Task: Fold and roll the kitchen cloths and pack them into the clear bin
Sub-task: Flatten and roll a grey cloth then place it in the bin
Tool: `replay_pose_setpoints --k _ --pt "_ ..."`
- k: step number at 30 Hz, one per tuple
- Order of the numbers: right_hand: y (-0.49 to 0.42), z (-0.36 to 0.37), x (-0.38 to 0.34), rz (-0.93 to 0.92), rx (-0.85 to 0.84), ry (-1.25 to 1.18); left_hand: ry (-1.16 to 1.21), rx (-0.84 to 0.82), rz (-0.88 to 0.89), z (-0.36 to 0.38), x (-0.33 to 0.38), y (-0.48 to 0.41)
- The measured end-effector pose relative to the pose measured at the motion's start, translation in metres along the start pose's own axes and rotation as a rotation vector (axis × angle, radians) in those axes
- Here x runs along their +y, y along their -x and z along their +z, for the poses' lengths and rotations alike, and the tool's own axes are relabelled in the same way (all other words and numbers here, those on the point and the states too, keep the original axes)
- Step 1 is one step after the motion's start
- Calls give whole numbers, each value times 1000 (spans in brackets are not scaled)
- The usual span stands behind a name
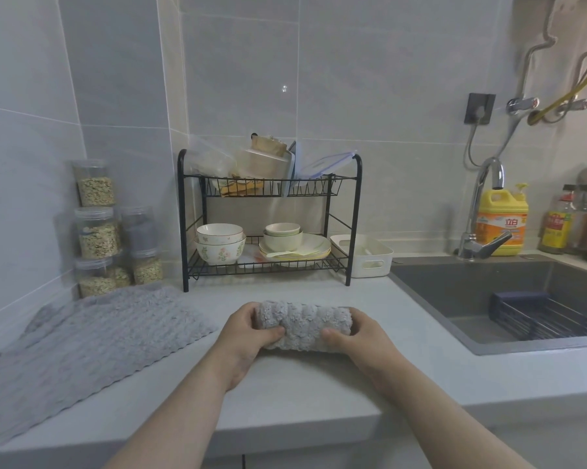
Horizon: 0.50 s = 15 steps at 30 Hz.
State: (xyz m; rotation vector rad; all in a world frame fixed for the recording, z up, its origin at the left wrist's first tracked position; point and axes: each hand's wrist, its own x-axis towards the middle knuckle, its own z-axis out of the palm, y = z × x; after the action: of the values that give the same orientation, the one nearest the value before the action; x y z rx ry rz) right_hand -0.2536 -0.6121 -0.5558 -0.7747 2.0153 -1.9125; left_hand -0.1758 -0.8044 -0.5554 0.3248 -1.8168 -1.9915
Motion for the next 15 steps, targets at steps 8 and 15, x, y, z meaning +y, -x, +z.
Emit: replay_pose_setpoints --k 8,15 --pt "-1 -6 1 -17 59 -84 80 -78 -42 0 2 1" --pt "-2 -7 -1 25 234 -226 147 -26 -100 -2 4 -1"
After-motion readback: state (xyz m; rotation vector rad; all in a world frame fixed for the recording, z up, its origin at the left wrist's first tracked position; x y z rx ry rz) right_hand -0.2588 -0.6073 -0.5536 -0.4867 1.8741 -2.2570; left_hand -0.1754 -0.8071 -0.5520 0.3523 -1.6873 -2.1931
